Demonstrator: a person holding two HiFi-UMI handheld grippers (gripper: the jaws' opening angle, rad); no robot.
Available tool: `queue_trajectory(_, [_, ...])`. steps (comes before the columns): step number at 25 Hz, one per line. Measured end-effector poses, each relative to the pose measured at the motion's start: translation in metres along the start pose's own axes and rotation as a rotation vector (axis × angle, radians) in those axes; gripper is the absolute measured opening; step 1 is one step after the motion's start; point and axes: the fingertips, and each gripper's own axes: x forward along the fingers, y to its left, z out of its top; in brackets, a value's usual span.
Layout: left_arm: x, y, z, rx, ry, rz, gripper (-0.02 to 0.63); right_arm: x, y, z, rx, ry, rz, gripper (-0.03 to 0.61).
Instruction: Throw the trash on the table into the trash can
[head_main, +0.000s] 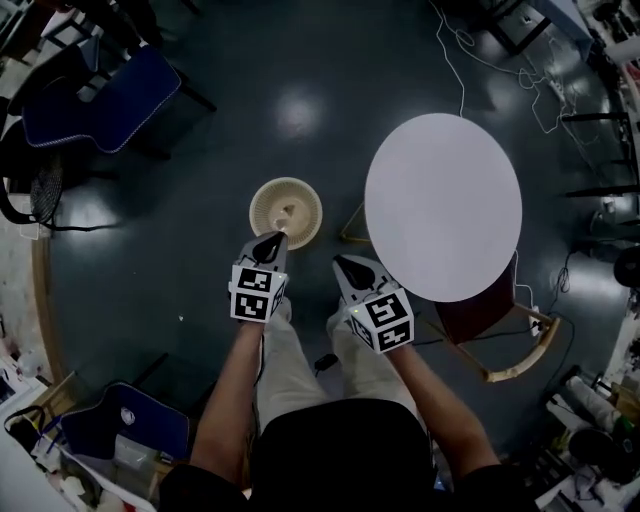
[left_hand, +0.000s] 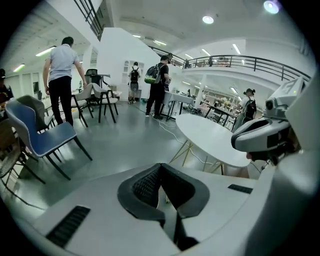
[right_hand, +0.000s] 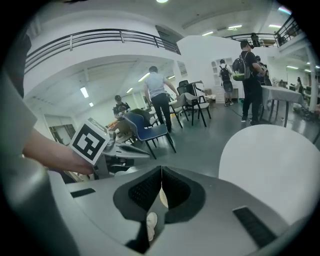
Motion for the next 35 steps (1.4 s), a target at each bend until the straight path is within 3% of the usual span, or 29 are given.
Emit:
queue_trajectory(9, [-0.070,-0.093,0.037,-0.020,-0.126,0.034,0.015,-0.086,-0.018,0.036,-0.055,-0.105,0.022,0.020])
queue_trajectory(16, [-0.126,-0.153,0.083,-0.006,-0.293,0.035,0.015,-0.139,-0.014,0.069,-0.131,-0.174,0.070,0.020])
queue_trajectory(20, [-0.152,-0.173,0.111,0.012,-0.379,0.036,0.015,-0.161,0.000,0.092,-0.171,-0.227,0.097,0.020])
queue_trajectory(28, [-0.222,-0.195,0.154,0.076,-0.471,0.028,0.015,-0.215,0.046,0.150,-0.208,-0.372,0.136,0.020])
queue_trajectory(35, [-0.285,-0.208,0.148,0.120,-0.535,0.027,0.015,-0.255,0.091,0.161,-0.239,-0.453,0.114,0.020])
